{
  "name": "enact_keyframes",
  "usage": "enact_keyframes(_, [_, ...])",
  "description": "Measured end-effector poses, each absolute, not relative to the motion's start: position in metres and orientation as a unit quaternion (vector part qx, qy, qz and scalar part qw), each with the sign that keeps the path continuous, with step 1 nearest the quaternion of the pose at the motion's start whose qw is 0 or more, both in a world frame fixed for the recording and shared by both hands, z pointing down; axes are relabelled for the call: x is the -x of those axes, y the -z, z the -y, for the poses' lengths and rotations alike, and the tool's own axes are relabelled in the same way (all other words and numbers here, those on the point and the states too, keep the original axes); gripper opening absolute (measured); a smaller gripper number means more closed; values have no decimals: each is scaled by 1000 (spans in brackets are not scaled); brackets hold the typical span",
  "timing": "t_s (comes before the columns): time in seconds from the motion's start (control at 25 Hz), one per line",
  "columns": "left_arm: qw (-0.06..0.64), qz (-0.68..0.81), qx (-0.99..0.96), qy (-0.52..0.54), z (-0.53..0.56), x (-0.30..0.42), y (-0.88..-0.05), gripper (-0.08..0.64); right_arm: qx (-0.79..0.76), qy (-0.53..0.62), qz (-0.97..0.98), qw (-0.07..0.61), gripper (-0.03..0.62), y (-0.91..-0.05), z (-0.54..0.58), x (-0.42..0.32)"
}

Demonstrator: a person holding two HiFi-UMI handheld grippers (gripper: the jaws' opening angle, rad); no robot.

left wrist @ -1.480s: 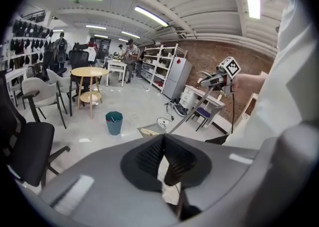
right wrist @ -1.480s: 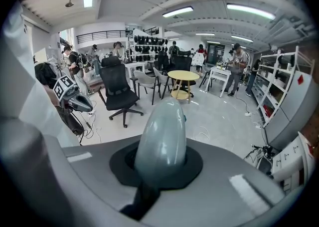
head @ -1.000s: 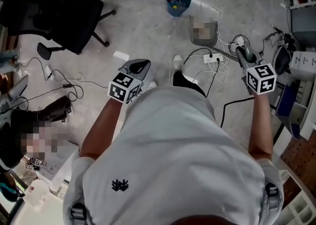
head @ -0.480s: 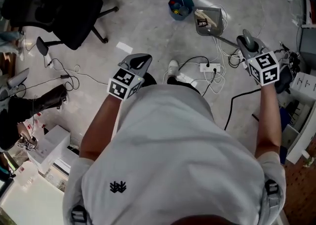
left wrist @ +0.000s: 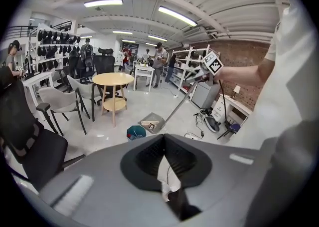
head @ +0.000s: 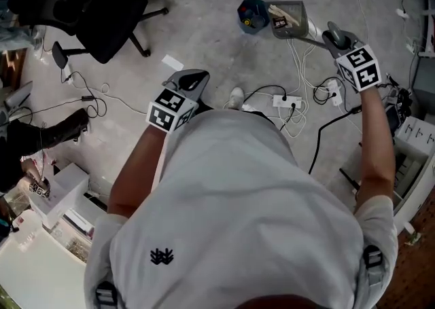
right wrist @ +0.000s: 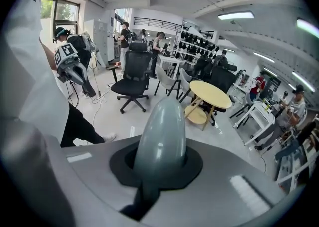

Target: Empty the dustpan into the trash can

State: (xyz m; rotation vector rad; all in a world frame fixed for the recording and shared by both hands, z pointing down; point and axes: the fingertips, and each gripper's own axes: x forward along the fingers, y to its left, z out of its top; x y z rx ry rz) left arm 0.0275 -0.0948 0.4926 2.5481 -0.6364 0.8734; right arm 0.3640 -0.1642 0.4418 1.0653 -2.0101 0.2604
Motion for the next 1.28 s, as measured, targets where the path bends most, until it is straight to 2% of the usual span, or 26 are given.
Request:
enact_keyframes(0.4, [206,267,-890,-306,93,0,-499,56,-399,-92,784,466,8,-496,228,-373])
enact_keyframes(0.8, [218,292,-881,-302,99,18,-500,57,-306,18,754,581,5,-523,243,-351])
enact_keyframes(1.28, [216,275,-886,-304,107,10,-503,57,-177,121,726,654,3,-549,213,-308])
